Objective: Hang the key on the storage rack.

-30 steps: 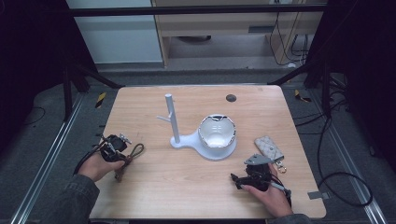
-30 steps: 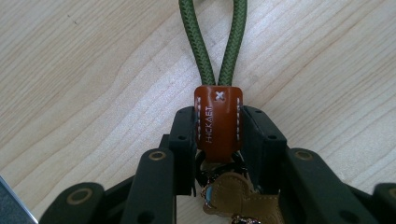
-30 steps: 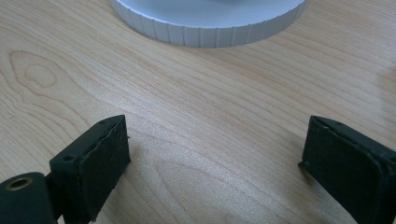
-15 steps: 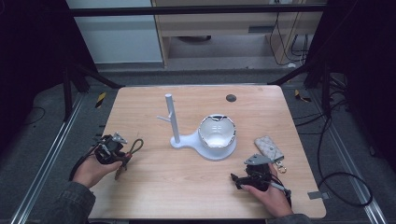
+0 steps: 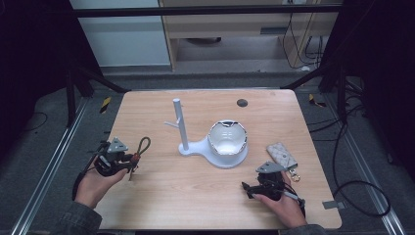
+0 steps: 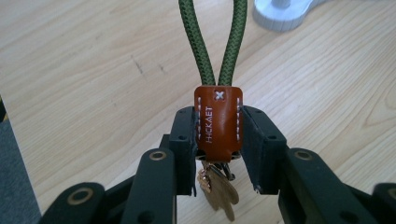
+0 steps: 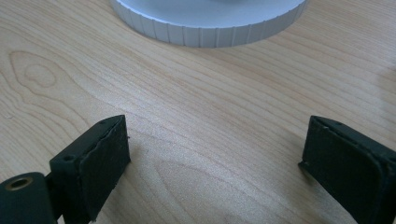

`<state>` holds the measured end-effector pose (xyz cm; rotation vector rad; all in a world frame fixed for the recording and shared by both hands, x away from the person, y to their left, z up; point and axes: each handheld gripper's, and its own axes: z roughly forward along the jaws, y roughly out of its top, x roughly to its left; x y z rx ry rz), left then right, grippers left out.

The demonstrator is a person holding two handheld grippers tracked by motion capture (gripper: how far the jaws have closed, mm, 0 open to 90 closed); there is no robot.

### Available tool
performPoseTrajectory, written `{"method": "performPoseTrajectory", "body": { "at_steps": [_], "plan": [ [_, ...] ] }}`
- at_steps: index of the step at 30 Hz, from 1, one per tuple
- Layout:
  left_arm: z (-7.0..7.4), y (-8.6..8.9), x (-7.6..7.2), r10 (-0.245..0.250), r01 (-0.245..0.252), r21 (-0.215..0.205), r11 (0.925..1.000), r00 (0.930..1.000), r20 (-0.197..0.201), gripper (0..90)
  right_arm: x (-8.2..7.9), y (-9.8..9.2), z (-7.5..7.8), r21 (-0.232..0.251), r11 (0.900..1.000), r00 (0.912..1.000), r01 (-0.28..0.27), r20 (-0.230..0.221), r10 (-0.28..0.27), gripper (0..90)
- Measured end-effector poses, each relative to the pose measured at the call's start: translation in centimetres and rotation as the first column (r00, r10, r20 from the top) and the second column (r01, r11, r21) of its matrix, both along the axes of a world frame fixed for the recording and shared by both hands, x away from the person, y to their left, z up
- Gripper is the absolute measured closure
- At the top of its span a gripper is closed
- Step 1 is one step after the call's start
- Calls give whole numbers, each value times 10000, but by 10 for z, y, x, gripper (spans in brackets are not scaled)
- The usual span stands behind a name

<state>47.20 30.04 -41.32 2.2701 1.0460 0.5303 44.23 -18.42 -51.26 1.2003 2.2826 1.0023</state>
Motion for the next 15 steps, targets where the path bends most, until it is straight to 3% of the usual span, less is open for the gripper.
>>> {"method": "performPoseTrajectory", "body": {
  "at_steps": [7, 15],
  "plan": [
    [1, -4, -5, 120, -51, -817, 9966, 9964, 845, 662, 0, 0, 0, 12, 10000, 10000, 0, -9, 0, 74],
    [1, -19, -15, 331, -5, -1857, 9826, 9844, 1725, 662, 0, 0, 0, 14, 10000, 10000, 2, -14, -2, 74]
  ]
}}
